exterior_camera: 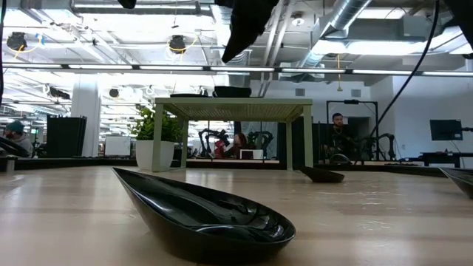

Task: Pick & Place Mini shaped plates
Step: Stack the leaf-shaped plate on top of the other leaf-shaped plates on the shelf

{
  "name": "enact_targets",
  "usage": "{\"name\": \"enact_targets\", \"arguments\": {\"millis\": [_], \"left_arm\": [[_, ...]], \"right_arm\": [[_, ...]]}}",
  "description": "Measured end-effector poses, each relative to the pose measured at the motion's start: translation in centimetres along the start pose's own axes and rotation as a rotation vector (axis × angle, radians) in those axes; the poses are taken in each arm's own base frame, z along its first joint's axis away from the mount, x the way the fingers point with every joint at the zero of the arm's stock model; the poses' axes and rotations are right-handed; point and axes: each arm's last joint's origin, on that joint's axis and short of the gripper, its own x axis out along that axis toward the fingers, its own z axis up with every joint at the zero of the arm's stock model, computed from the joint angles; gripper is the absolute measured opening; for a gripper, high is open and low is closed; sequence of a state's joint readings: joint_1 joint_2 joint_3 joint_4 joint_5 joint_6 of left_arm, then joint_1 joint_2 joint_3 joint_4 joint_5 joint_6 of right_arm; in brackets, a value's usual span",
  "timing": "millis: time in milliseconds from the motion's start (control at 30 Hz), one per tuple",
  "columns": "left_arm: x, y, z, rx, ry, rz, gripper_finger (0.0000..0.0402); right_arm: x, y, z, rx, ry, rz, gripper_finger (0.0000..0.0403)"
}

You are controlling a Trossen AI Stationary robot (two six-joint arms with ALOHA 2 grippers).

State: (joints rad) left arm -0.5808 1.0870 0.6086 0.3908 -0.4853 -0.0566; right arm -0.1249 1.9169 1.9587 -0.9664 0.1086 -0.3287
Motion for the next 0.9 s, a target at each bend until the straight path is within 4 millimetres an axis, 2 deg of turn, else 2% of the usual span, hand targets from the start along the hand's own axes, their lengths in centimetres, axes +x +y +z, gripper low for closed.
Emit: {"name": "enact_targets", "arguments": {"millis": [133, 267, 533, 700, 900], "left_arm": [[0.0, 0.0, 0.0, 0.0, 0.0, 0.0, 0.0076], [0.0, 0.0, 0.0, 0.0, 0.0, 0.0, 0.0076], [0.0, 0.0, 0.0, 0.0, 0.0, 0.0, 0.0076], [0.0, 0.0, 0.0, 0.0, 0.0, 0.0, 0.0076], [0.0, -0.1, 0.0, 0.002, 0.004, -0.006, 0.0076]], "right_arm": [[-0.5, 3.6, 0.3, 0.041, 0.063, 0.041, 0.0119], [-1.4, 7.3, -0.6, 0.018, 0.213, 0.111, 0.0134], [-4.3, 13.7, -2.8, 0.129, 0.53, 0.127, 0.0128], [-6.1, 17.0, -2.7, 0.121, 0.482, 0.111, 0.0122], [-7.6, 20.0, -3.3, 0.156, 0.481, 0.095, 0.0121]]}}
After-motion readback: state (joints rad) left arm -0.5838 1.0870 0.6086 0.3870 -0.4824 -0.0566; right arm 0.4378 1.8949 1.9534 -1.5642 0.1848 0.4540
